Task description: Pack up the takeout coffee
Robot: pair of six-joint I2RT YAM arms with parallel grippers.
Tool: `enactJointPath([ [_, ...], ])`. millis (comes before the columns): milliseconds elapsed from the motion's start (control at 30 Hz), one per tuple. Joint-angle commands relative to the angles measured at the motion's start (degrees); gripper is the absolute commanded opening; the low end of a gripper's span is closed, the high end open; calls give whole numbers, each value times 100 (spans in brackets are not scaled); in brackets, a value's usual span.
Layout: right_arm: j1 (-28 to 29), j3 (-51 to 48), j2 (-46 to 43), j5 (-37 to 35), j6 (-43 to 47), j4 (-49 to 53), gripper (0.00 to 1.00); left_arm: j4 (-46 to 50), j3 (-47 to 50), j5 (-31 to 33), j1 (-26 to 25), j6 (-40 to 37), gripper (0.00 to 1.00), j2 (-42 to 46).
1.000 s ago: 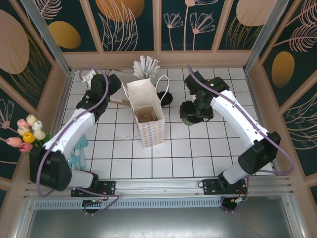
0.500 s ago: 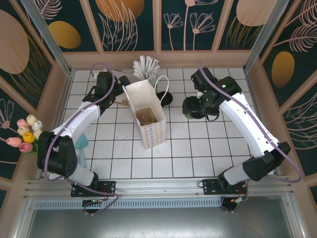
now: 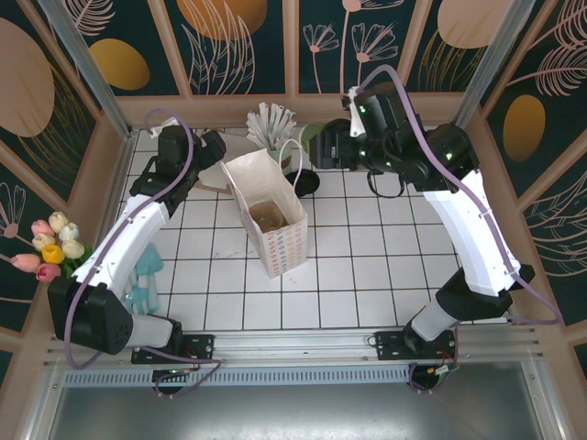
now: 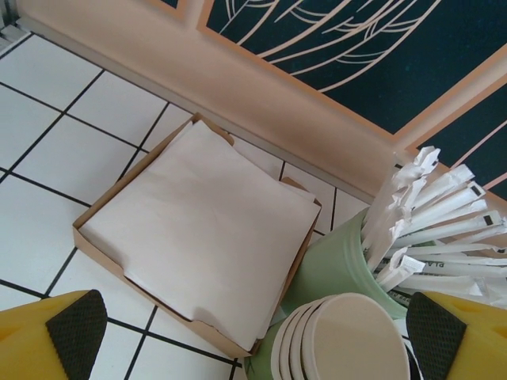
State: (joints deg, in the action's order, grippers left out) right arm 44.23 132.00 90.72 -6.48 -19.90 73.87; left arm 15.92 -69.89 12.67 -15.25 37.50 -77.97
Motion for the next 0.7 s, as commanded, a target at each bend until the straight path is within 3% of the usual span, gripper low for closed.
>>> enactJointPath([
  [0, 325, 82, -109, -375, 289, -667, 67, 182, -223, -79, 28, -226, 99, 203],
  [167, 807, 30, 63, -209, 581, -1119, 67, 486, -708, -276, 26, -529, 98, 46],
  [433, 975, 756, 1065, -207, 17, -42, 66, 826, -1485, -613, 27, -1216, 98, -512],
  [667, 1060, 838, 1428, 322, -563, 479, 64, 766, -1759, -2032, 22, -2289, 99, -765],
])
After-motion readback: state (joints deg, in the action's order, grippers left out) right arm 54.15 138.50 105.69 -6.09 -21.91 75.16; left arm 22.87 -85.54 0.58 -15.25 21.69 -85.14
